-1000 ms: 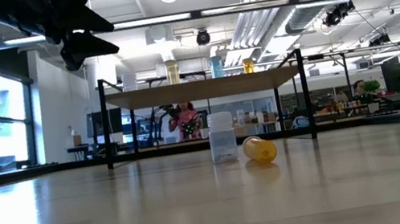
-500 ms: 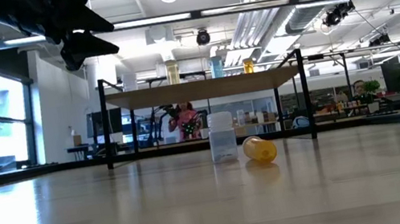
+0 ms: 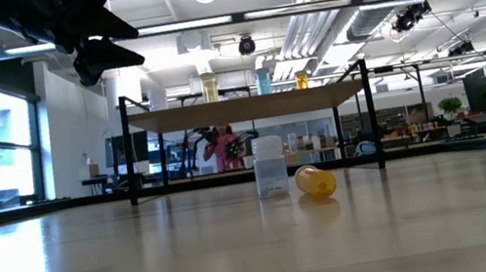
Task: Pick and place medicine bottles onto shelf by color
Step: Put the bottom orange pill bottle on the shelf aligned with the other orange pill bottle
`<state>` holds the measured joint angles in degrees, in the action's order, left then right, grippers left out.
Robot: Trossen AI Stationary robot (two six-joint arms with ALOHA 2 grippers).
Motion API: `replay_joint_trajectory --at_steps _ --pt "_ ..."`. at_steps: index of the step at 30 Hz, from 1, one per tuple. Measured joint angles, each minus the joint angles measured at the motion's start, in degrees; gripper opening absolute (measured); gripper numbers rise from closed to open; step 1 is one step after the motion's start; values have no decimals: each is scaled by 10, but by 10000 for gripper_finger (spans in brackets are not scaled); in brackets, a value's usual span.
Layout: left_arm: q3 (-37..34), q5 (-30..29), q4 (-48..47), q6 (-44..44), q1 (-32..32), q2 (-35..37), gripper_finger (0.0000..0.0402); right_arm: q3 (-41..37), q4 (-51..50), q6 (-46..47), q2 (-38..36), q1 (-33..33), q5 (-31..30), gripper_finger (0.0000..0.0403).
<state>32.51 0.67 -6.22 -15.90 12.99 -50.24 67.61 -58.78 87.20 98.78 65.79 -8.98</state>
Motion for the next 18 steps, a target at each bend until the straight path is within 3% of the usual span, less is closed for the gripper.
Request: replay_joint_trajectory --at_steps 8,18 --pt "0 0 0 0 0 0 243 0 -3 15 0 -2 0 156" --pt "0 0 0 0 0 0 243 0 -5 30 0 -2 7 112"
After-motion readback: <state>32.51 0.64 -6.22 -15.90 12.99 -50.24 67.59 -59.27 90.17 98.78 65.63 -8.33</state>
